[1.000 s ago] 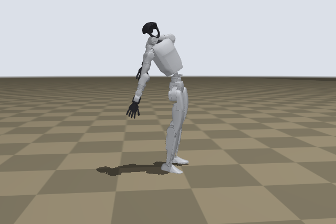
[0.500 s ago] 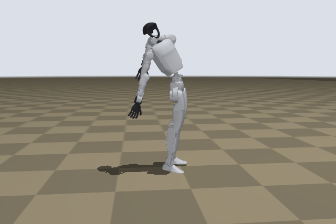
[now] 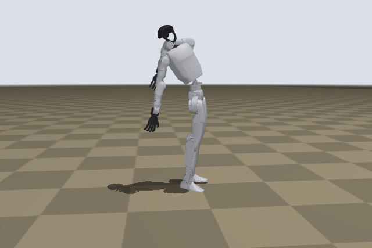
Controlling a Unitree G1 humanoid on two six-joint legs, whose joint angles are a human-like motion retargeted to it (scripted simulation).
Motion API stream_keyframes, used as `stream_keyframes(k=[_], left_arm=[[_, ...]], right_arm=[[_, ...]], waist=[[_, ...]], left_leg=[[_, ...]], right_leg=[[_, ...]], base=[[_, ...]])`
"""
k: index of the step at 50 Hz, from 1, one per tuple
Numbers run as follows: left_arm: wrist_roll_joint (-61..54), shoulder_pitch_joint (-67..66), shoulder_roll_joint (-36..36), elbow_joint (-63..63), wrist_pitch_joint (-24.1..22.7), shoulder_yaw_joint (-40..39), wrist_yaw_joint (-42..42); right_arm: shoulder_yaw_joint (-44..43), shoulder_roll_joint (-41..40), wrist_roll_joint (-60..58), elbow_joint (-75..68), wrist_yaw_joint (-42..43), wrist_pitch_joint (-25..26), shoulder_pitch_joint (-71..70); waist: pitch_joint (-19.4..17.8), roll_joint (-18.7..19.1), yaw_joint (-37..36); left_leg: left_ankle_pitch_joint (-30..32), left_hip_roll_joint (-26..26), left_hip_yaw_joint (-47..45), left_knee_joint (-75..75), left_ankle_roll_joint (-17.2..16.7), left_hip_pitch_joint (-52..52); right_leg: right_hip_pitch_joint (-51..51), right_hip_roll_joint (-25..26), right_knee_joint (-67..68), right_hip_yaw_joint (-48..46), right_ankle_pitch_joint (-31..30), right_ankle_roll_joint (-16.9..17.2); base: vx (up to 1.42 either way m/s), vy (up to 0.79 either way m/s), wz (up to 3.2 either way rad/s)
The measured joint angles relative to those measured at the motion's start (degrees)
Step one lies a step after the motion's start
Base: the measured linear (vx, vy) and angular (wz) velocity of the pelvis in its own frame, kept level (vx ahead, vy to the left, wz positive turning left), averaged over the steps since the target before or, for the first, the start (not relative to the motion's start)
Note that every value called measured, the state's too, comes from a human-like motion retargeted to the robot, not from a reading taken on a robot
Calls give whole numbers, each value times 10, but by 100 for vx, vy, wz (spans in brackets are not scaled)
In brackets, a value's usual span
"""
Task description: Upper body actions
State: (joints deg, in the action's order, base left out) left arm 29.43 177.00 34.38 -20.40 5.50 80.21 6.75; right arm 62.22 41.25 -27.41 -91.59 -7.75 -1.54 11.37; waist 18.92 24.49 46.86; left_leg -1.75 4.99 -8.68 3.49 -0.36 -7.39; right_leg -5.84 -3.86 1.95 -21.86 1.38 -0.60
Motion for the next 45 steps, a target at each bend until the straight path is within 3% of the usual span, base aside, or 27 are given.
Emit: stream_keyframes(k=[33, 40, 45], left_arm=[[-6, 0, 0, -1, 4, 0, 1], [-52, 0, 0, 27, -27, 0, 62], [-64, 0, 0, 84, -42, 0, 46]], right_arm=[[-25, -3, 41, -15, 11, 1, 4], [-33, -19, 74, -50, 10, 18, -23], [-26, -62, 95, -51, 8, 25, -74]], waist=[[1, 1, -25], [-1, 6, -35], [6, 12, -35]], left_leg=[[0, -2, -29, -4, 3, 5], [-5, -2, -37, -6, 1, -16], [-8, 7, -32, -8, 3, -52]], right_leg=[[2, 9, 0, 28, 0, -5], [-17, -1, 8, 37, 6, 5], [-55, -13, 17, 31, 17, 9]], base=[[0, 0, -6], [4, 10, -11], [8, 12, 5]])
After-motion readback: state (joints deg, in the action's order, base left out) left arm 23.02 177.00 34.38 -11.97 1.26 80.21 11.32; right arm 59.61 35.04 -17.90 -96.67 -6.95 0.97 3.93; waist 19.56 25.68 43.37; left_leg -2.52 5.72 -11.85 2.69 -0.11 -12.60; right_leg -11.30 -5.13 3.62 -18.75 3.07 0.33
